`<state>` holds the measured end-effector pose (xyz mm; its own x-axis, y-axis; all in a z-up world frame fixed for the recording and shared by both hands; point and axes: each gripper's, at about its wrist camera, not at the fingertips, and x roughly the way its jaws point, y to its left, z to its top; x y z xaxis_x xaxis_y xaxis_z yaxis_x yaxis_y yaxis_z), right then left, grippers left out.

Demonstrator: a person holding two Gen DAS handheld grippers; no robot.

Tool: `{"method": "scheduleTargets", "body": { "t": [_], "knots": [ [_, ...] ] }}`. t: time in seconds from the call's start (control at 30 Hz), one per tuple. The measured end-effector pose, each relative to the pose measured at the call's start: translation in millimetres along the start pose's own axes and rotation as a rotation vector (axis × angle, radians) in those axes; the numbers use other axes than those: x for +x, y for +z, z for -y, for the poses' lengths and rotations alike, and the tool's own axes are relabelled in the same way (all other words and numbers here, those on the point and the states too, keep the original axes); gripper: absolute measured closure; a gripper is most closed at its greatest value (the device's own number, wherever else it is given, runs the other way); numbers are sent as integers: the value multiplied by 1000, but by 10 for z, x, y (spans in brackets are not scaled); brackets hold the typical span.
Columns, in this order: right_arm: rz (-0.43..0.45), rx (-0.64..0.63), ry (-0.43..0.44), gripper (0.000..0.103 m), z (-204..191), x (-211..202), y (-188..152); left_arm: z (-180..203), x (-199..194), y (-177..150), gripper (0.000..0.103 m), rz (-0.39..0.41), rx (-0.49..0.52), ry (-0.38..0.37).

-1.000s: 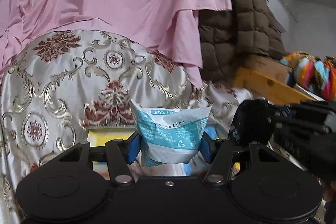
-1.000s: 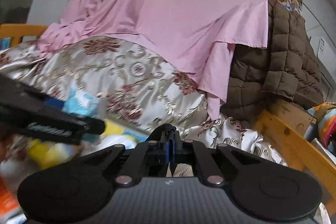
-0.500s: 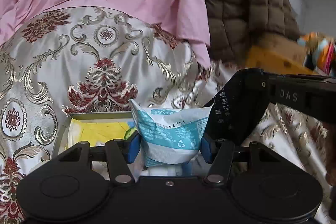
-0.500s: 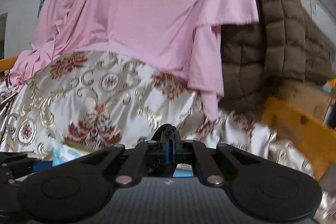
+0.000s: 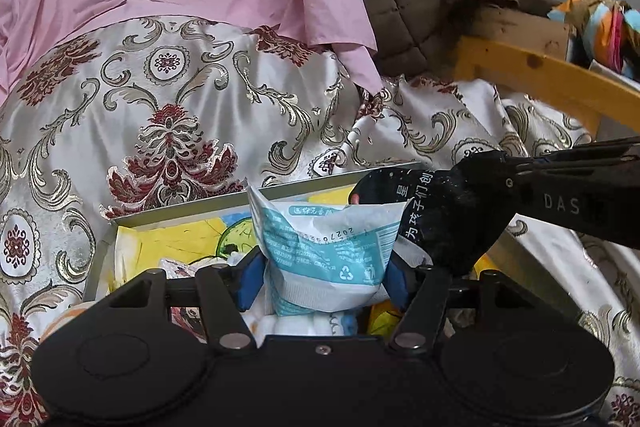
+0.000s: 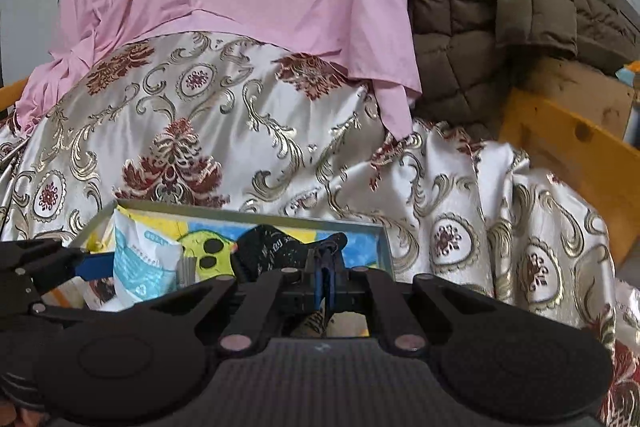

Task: Organize soft objects
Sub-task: 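Lower both tools and open them to drop the bag and cap onto the painting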

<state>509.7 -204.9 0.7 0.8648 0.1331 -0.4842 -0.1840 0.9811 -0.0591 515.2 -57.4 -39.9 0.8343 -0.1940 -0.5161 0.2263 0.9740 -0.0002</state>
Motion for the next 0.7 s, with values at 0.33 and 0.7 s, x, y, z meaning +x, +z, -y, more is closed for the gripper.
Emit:
{"method": "scheduleTargets", "body": {
  "t": [0.33, 0.7],
  "knots": [
    [-32, 10, 7, 98, 51, -15, -67, 87, -5, -4, 36, -22, 47, 14],
    [-47, 31, -4, 90, 130, -78, -92, 83, -51, -33, 32, -35, 34, 6]
  ]
}}
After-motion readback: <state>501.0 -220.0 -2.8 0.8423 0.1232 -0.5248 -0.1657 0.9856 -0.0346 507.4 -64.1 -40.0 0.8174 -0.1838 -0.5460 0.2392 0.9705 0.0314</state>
